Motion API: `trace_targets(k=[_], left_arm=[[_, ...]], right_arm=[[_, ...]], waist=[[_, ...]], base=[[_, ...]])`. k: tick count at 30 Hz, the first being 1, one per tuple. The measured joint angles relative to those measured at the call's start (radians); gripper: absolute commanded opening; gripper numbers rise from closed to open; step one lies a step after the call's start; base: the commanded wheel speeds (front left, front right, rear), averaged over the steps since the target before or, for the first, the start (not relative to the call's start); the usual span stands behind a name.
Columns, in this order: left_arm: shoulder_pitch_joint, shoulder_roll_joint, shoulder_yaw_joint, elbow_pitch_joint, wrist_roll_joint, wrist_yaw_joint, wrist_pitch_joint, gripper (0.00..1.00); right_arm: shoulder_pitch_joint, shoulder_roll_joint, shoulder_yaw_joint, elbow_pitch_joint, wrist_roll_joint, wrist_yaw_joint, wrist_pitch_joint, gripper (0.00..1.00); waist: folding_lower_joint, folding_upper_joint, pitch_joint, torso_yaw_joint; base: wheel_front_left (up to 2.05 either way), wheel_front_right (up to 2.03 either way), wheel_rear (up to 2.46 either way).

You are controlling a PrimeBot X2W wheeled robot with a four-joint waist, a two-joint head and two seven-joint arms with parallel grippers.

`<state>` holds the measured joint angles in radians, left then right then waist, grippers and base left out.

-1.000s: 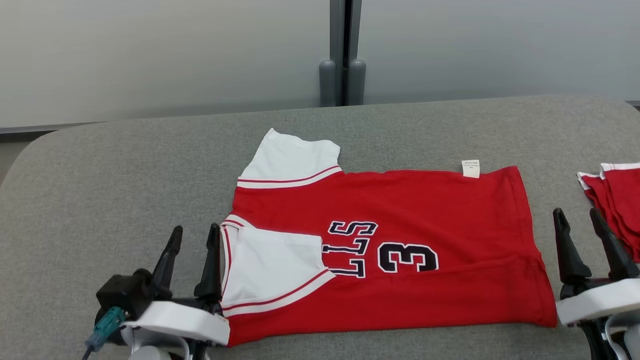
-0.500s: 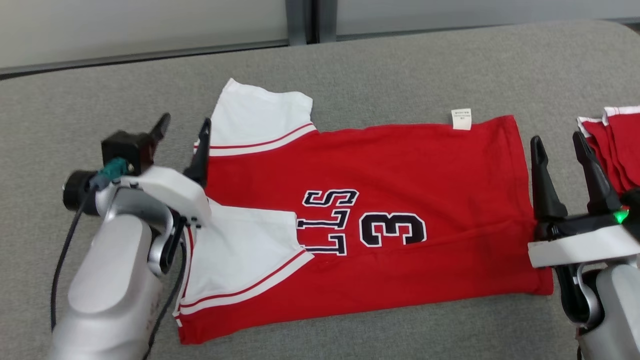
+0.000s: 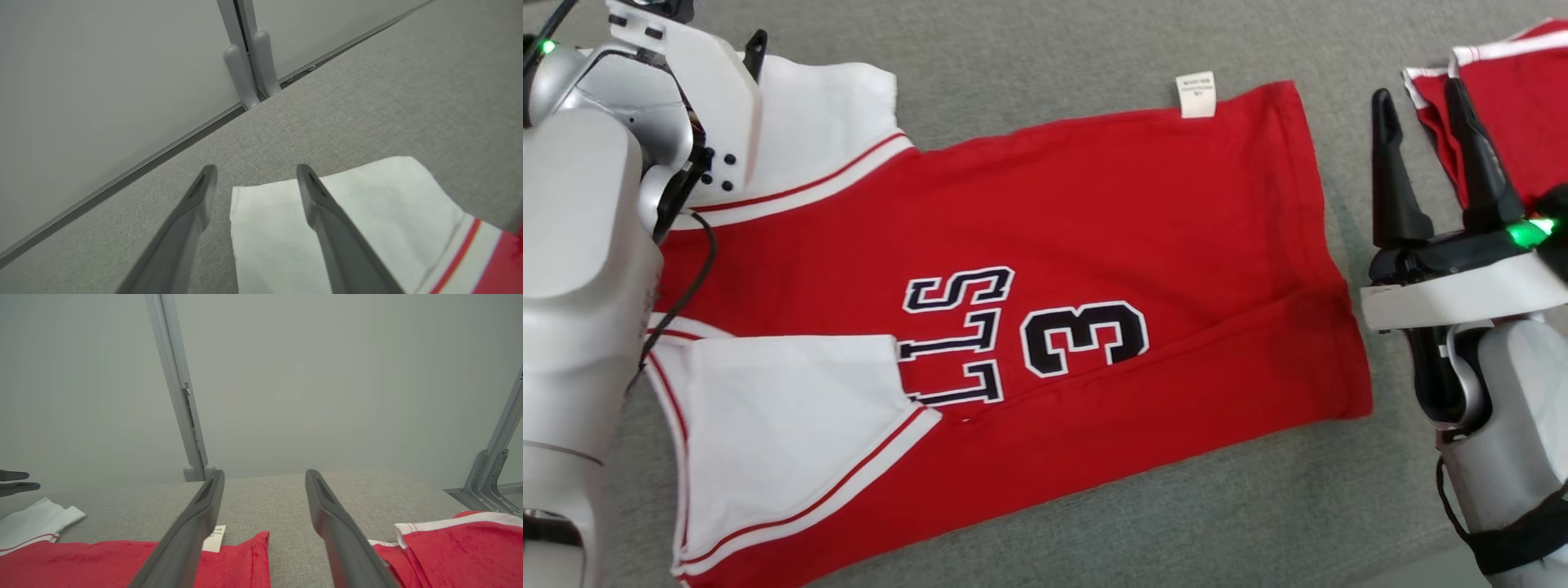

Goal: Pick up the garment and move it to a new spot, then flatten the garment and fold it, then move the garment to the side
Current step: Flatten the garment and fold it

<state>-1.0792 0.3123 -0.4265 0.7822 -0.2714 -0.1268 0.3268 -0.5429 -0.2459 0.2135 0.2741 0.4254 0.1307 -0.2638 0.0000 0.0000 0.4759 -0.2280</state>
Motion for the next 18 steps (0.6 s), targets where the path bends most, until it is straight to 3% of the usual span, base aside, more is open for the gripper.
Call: trace_targets(k=[3, 9, 18], left_arm=[[-0.031, 0.037, -0.084, 0.028, -0.030, -0.004, 0.049, 1.00], [-0.085, 0.105, -0.139, 0.095, -0.067, -0.004, 0.073, 1.00], [-0.099, 0.111, -0.201, 0.137, -0.143, -0.003, 0.094, 1.00]], right_arm=[[-0.016, 0.003, 0.021, -0.002, 0.012, 0.000, 0.000, 1.00], [-0.022, 0.003, 0.020, -0.001, 0.024, 0.000, 0.000, 1.00], [-0.020, 0.002, 0.024, 0.007, 0.031, 0.000, 0.000, 1.00]], waist=[[0.0000, 0.0000, 0.024, -0.031], [0.0000, 0.0000, 0.045, -0.061], [0.0000, 0.0000, 0.047, -0.060]], base=[[0.00, 0.00, 0.00], [0.00, 0.00, 0.00], [0.00, 0.00, 0.00]])
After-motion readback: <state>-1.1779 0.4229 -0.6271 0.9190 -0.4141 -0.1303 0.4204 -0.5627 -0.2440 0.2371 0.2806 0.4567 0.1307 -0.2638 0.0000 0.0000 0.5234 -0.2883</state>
